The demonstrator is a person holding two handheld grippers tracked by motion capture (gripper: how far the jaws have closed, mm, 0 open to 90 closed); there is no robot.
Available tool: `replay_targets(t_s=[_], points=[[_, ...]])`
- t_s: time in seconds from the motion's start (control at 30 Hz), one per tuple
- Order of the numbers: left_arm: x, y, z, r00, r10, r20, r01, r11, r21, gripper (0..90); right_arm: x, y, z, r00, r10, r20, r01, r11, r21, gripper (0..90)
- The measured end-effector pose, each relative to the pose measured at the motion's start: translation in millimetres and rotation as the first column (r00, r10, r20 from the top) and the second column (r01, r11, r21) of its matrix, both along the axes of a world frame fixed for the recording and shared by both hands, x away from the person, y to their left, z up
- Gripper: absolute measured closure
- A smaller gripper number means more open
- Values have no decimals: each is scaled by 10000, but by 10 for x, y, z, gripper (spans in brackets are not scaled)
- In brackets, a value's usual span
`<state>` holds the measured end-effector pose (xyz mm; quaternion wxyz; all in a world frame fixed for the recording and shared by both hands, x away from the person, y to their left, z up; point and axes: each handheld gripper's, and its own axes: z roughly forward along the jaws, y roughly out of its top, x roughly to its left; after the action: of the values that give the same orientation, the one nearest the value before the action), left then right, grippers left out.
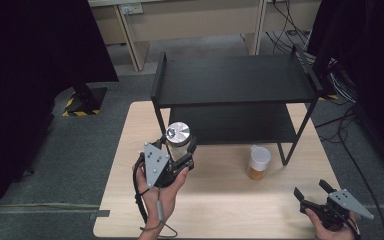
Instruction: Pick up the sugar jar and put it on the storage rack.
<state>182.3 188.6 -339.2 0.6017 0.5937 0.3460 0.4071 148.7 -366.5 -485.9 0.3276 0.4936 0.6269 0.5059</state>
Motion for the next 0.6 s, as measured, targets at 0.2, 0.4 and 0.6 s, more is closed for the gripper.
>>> replay_targets(t_s=[0.2, 0.4, 0.6], points=[[58, -40, 89, 10000, -48, 77, 48, 10000, -83, 311, 1, -6, -1, 10000, 0, -9, 0, 10000, 50, 42], [120, -87, 181, 9999, -36, 124, 37, 9999, -126, 312, 3, -8, 0, 10000, 17, -22, -17, 10000, 60, 43], [154, -117, 253, 9999, -30, 165, 33, 9998, -170, 312, 5, -14, 2, 10000, 27, -42, -27, 10000, 95, 43]])
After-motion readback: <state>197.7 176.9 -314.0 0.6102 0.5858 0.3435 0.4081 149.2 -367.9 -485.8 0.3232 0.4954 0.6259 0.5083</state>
